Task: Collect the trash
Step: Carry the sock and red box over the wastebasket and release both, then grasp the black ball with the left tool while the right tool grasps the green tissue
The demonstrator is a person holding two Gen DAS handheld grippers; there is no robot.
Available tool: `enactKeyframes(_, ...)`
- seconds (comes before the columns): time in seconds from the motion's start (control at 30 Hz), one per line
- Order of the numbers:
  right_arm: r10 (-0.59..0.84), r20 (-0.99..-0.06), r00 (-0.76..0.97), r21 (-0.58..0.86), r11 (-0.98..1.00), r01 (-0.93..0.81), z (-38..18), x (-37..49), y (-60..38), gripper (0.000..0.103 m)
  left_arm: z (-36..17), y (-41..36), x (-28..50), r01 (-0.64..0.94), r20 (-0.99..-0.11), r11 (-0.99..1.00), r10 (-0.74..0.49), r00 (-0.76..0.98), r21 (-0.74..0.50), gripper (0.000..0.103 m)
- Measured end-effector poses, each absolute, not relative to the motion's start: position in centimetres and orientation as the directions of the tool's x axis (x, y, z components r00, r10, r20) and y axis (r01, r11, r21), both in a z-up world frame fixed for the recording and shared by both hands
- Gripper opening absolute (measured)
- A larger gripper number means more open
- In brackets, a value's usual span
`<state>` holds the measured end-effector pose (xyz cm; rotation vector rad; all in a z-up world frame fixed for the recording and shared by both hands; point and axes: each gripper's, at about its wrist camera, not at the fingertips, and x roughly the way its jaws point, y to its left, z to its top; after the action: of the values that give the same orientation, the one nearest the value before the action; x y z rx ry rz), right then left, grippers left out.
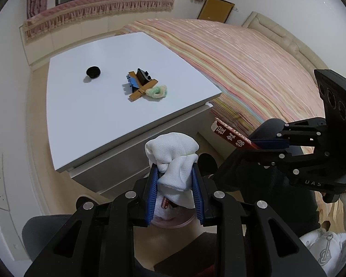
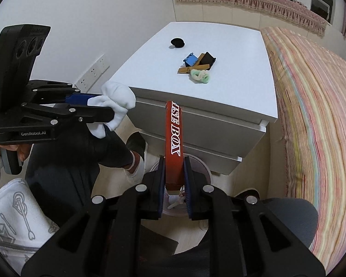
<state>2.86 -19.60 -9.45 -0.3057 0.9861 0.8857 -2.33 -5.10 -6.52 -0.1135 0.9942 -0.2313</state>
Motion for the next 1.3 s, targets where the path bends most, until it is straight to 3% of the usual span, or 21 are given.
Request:
enactKeyframes(0.1, 0.512, -0.824, 0.24, 0.161, 0.62, -0.768, -9.5, 2.8, -19.6, 0.016, -6.7, -5.3, -2.2, 0.148, -0.821, 0.966, -0.257, 0.511, -0.21, 0.031)
enactKeyframes(0.17, 0.51, -0.828, 0.232, 0.165, 0.618, -0.769, -9.7, 2.9, -19.7, 0.02, -6.9, -5.4, -2.1, 0.156, -0.825, 0.962, -0.271, 0.496, -0.223, 0.049)
enactKeyframes(0.2, 0.505, -0.83, 0.235, 0.161, 0.622, -0.766, -9.8, 3.0, -19.8, 0.041, -7.0, -5.5, -2.2, 0.157, -0.826, 0.964, -0.265, 0.497, -0.215, 0.054)
enactKeyframes(0.23, 0.504, -0.829, 0.242, 0.159, 0.628, -0.761, -9.9, 3.0, -19.9, 0.071, -7.1, -5.5, -2.2, 0.153, -0.827, 0.966, -0.256, 0.501, -0.207, 0.066)
enactKeyframes(0.27, 0.507, -0.826, 0.248, 0.162, 0.633, -0.757, -9.9, 3.1, -20.0, 0.08, -7.1, -5.4, -2.2, 0.141, -0.826, 0.969, -0.245, 0.508, -0.2, 0.078)
enactKeyframes(0.33, 0.492, -0.832, 0.256, 0.153, 0.647, -0.747, -10.1, 3.4, -20.1, 0.091, -7.0, -4.8, -2.3, 0.108, -0.821, 0.977, -0.211, 0.53, -0.182, 0.087)
enactKeyframes(0.53, 0.477, -0.839, 0.262, 0.143, 0.658, -0.739, -10.4, 3.8, -19.9, 0.093, -6.6, -3.7, -2.5, 0.064, -0.812, 0.983, -0.18, 0.555, -0.174, 0.095)
enactKeyframes(1.3, 0.512, -0.805, 0.299, 0.135, 0.649, -0.749, -7.4, 7.7, -17.4, 0.098, -4.7, 0.2, 0.8, 0.008, -0.794, 0.988, -0.131, 0.594, -0.156, 0.095)
